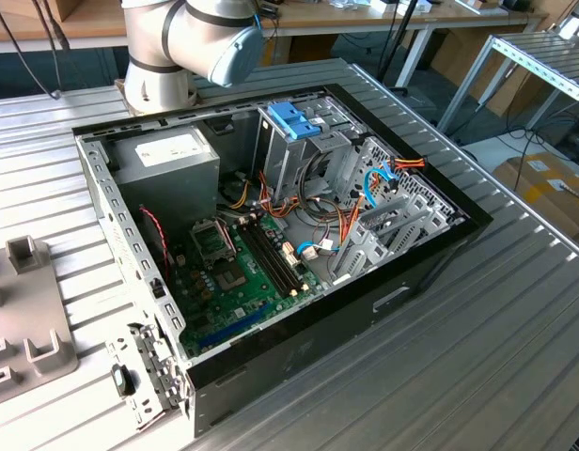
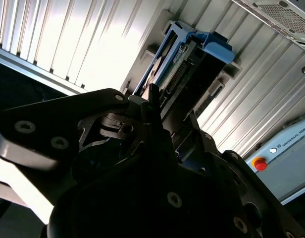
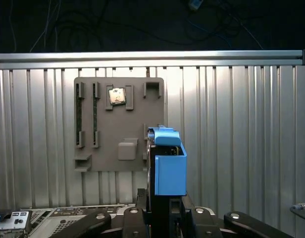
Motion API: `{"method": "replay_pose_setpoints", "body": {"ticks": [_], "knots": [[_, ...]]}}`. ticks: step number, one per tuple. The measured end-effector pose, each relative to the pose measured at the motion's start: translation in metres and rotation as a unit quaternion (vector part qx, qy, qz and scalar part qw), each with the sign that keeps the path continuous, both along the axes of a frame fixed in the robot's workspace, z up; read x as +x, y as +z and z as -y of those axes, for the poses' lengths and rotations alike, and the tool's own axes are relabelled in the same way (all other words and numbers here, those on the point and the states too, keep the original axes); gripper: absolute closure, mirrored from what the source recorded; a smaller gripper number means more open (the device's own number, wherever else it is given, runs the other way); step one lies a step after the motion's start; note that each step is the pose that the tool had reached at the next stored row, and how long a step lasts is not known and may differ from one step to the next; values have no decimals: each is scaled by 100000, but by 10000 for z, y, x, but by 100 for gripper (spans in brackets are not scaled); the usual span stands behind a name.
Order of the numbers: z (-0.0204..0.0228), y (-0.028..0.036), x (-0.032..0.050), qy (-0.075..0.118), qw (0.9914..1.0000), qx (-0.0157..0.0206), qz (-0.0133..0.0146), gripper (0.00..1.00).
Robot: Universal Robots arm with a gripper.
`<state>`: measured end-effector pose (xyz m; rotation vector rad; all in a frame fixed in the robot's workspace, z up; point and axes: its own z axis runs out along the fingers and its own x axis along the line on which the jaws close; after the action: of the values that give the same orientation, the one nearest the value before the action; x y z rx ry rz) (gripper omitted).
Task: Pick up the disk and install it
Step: 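Pick up the disk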
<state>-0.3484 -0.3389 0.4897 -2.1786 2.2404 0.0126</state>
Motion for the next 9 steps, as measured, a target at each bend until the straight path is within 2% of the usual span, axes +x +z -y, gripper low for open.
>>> {"method": "replay_pose_setpoints", "body": {"ticks": [6, 9], "knots": [[0, 5, 1, 0, 100000, -33, -3, 65], [0, 5, 27, 0, 100000, -33, -4, 65]]}}
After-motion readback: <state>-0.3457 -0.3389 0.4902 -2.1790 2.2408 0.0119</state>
